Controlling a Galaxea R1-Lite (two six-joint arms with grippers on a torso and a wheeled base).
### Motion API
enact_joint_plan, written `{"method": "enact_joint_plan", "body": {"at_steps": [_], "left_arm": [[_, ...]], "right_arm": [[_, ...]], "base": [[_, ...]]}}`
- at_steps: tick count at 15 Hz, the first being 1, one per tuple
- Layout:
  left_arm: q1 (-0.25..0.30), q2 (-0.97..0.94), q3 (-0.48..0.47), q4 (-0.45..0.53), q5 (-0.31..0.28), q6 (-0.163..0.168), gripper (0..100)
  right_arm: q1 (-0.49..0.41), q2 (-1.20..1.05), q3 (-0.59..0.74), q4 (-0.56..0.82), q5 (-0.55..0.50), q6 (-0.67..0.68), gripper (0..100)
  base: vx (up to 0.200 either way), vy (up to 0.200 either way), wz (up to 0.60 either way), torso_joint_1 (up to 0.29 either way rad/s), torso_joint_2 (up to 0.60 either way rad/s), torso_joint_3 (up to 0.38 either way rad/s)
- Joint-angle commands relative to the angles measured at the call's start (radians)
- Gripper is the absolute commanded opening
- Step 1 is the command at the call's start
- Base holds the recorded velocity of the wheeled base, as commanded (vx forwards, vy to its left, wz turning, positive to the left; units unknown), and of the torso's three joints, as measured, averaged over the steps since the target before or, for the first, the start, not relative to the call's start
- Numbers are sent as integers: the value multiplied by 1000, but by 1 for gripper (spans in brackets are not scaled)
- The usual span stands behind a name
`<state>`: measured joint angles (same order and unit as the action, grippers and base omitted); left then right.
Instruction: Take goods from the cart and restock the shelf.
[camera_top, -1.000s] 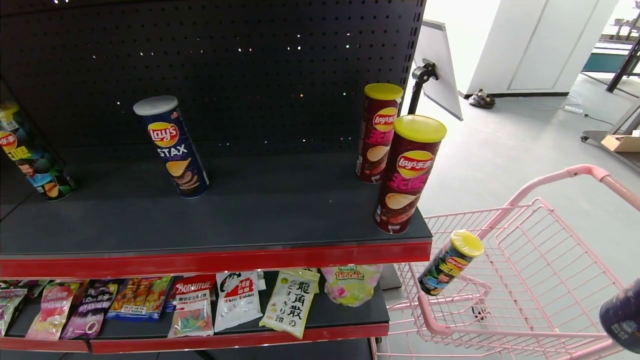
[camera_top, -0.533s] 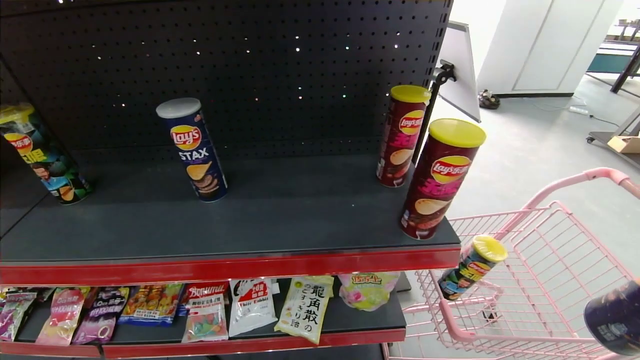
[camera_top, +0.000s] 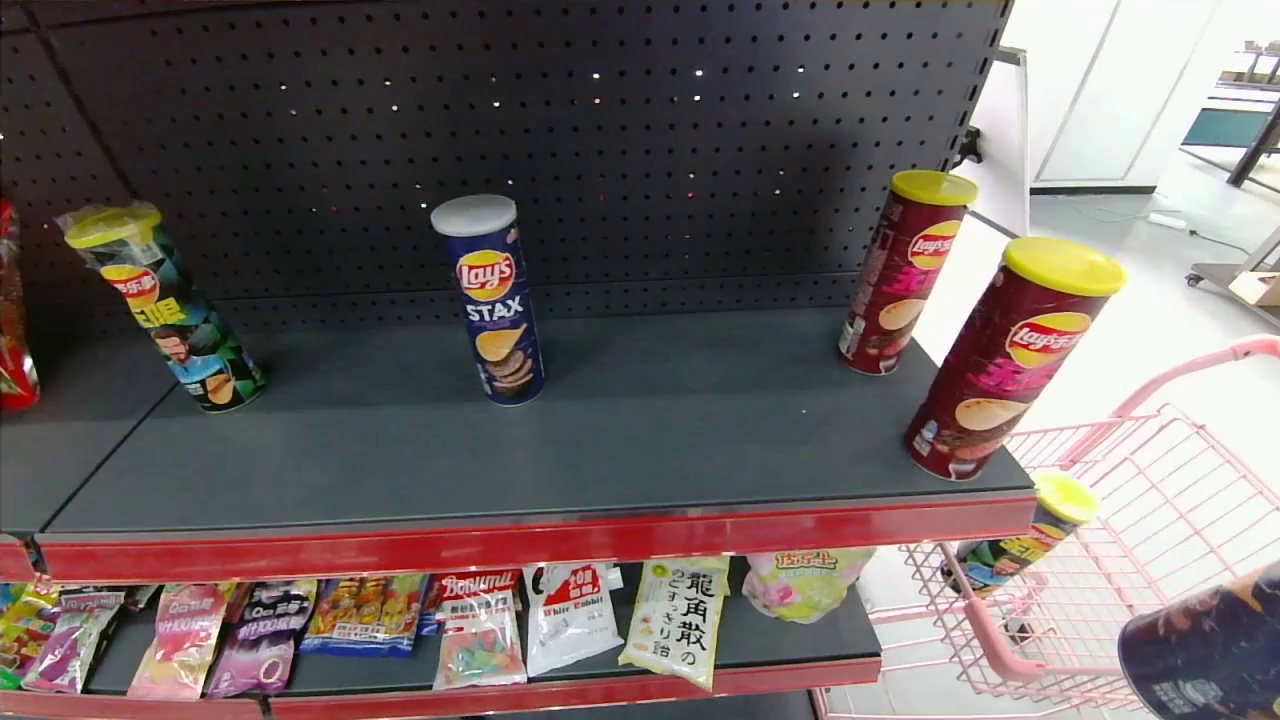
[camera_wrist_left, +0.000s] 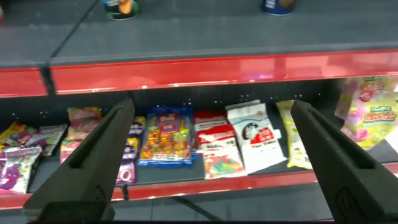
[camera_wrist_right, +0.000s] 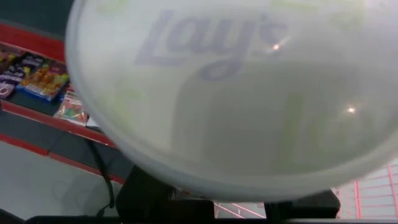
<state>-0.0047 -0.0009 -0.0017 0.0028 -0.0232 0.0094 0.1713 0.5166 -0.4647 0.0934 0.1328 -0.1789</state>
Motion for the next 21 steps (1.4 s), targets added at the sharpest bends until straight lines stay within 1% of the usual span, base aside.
{"method": "enact_joint_plan", "body": {"at_steps": [1, 4, 8, 10, 13, 16, 20, 21], "left_arm": [[0, 1, 0, 0, 0, 0, 100], [0, 1, 0, 0, 0, 0, 100], [0, 1, 0, 0, 0, 0, 100], [0, 1, 0, 0, 0, 0, 100], [0, 1, 0, 0, 0, 1, 100], [0, 1, 0, 0, 0, 1, 100], [0, 1, 0, 0, 0, 1, 100], [0, 1, 0, 0, 0, 1, 100]], "right_arm": [[22, 11, -5, 0, 11, -1, 0], [47, 42, -3, -4, 16, -1, 0], [51, 62, -11, -6, 19, -4, 0], [63, 59, -11, -6, 38, -5, 0], [85, 60, -12, -6, 38, -5, 0], [85, 62, -9, -4, 38, -5, 0], [85, 65, -9, -4, 38, -7, 0], [85, 65, -9, -4, 38, -7, 0]], "base": [[0, 200, 0, 2, 7, 2], [0, 200, 0, 2, -2, 1], [0, 200, 0, 5, -1, 0], [0, 200, 0, 10, 2, 5], [0, 0, 0, 0, 0, 0], [0, 0, 0, 0, 0, 0], [200, 0, 0, -5, 2, 4], [0, 0, 0, 0, 0, 0]]}}
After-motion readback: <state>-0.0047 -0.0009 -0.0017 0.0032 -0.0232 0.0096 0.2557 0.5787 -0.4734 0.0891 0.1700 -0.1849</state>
